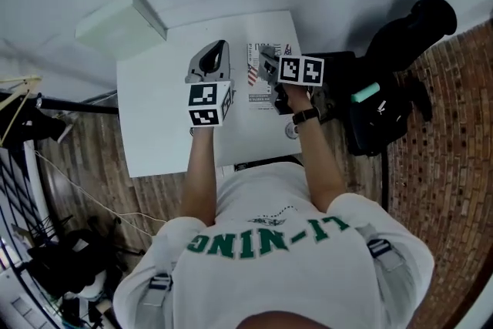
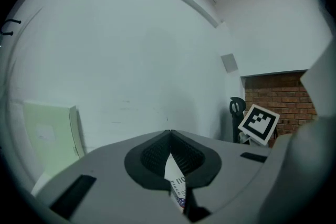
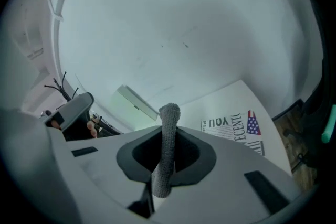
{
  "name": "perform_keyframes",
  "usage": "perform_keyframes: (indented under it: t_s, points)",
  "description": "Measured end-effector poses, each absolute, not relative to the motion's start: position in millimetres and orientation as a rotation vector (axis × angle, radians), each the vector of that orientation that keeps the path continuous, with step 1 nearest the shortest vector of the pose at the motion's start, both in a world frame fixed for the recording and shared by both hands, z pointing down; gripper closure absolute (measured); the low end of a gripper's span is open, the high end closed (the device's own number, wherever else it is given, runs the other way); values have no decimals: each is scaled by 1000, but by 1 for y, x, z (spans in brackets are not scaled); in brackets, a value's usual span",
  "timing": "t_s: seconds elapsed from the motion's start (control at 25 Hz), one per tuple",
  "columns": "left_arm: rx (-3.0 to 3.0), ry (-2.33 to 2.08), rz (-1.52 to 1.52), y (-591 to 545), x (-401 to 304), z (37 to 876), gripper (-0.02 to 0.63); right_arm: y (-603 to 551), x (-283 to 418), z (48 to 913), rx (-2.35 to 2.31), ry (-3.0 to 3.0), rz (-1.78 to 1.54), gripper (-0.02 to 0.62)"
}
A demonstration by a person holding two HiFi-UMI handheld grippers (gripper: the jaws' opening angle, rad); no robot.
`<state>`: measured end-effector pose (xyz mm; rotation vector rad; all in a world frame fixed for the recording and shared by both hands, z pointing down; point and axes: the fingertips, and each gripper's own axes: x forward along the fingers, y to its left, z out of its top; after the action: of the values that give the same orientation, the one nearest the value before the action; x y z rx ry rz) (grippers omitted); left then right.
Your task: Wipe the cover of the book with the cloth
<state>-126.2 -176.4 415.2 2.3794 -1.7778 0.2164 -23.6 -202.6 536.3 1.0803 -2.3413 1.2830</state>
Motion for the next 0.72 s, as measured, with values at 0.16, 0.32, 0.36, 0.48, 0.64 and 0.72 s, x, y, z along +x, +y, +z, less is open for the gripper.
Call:
perform_keyframes:
  t_s: [0.16, 0.32, 0.36, 0.48, 0.64, 0.72]
  points:
    - [2309, -1786, 254, -209, -140, 440, 592, -242, -47, 591, 951, -2275, 1418, 563]
    - [2239, -1777, 298, -228, -152, 471, 592, -266, -63, 648, 904, -2154, 1450, 560]
    - [2223, -1774, 313, -232, -155, 478, 592, -272, -67, 659, 893, -2129, 1457, 560]
    - [2191, -1761, 351, -241, -159, 496, 592, -289, -77, 684, 860, -2099, 1474, 560]
    - [2175, -1743, 380, -252, -160, 514, 592, -307, -84, 703, 819, -2058, 1497, 560]
    - [2168, -1737, 395, -255, -159, 520, 592, -308, -84, 711, 811, -2025, 1488, 560]
